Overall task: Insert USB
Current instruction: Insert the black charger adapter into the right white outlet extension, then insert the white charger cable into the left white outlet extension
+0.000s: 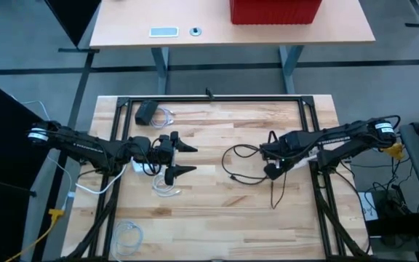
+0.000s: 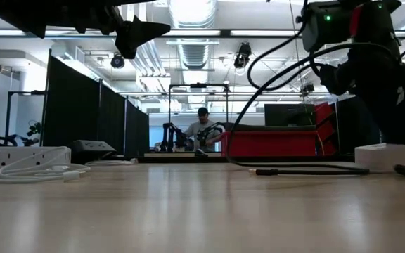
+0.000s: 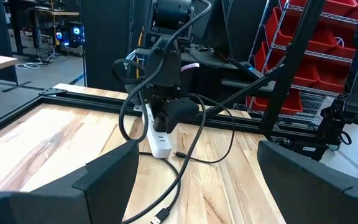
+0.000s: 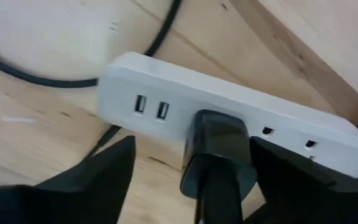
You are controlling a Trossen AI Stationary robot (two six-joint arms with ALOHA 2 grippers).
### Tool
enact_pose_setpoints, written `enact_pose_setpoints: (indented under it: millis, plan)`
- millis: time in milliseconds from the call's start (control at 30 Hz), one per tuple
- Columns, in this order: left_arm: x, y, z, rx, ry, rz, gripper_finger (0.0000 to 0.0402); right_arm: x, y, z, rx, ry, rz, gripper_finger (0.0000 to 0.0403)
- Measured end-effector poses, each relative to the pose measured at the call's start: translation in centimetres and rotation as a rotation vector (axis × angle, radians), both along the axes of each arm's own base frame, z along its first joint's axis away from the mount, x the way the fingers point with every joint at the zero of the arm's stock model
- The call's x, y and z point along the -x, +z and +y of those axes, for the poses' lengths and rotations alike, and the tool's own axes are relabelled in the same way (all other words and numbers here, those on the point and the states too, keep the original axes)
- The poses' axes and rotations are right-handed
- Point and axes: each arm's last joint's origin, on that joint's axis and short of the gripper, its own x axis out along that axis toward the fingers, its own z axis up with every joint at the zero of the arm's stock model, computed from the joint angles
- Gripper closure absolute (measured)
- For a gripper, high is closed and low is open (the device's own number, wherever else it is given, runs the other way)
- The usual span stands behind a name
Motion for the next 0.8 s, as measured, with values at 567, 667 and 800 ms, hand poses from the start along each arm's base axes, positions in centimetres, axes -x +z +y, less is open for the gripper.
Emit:
enact_pose_setpoints:
  millis: [567, 667, 800]
  plan:
    - [0.0, 0.0, 0.0, 0.0, 0.001, 0.0, 0.0086, -0.7, 1.2, -0.9, 0.321, 0.104, -0.049, 0.0106]
    - [0.0, 0.0, 0.0, 0.0, 0.001, 0.0, 0.0086, -0.8, 1.3, -1.3, 0.454, 0.128, -0.049, 0.0115]
    - [0.0, 0.0, 0.0, 0.0, 0.002, 0.0, 0.0086, -1.3, 1.5, -1.8, 0.643, 0.121, -0.077, 0.0128]
